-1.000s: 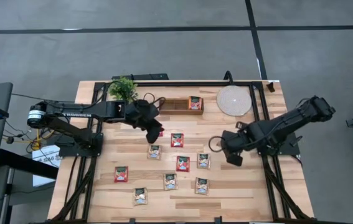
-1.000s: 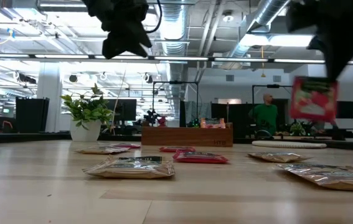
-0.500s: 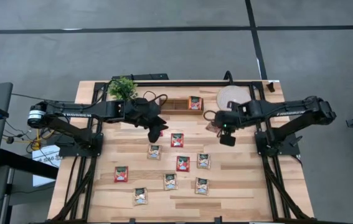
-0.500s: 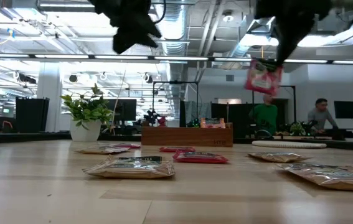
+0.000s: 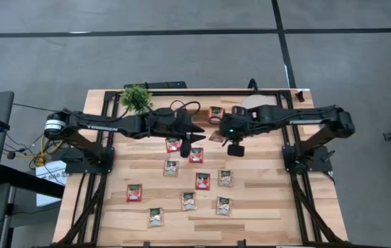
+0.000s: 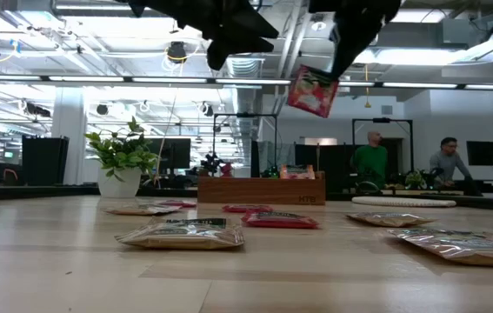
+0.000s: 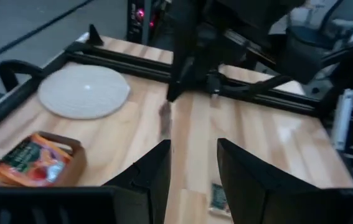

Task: Pick & Place Tea
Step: Put the red tea bag into the middle section of the wooden organizer

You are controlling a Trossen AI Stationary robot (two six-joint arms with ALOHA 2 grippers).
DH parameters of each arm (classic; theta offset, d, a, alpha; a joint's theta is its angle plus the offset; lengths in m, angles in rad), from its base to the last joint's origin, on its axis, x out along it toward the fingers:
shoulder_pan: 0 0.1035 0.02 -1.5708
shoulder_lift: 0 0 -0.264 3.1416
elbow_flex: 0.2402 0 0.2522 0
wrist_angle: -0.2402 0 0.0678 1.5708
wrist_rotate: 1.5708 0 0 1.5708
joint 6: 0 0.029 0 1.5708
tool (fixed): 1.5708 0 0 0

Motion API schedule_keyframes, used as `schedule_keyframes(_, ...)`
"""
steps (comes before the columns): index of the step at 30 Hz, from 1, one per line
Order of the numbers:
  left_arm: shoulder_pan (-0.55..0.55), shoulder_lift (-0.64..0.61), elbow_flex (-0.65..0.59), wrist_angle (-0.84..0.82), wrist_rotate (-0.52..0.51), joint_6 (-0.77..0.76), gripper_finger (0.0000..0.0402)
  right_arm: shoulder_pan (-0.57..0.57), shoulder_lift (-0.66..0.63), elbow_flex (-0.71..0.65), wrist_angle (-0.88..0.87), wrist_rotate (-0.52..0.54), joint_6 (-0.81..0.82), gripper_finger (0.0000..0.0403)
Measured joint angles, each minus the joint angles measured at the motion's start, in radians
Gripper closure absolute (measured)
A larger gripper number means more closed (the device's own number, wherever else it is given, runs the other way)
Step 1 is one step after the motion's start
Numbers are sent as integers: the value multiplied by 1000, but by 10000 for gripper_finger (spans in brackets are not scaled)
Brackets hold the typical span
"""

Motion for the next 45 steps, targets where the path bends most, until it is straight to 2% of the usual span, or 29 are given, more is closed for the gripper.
schedule_keyframes(6,0,4,10,-1,-54,62,280,1,97,113,-10,-30,-59,403)
schedule_keyframes(13,0,4,10,-2,-59,78,280,0,148,193,-19,-32,-97,403)
schedule_keyframes(45,6,37,10,-44,-39,82,280,-7,147,198,-9,-20,-130,403)
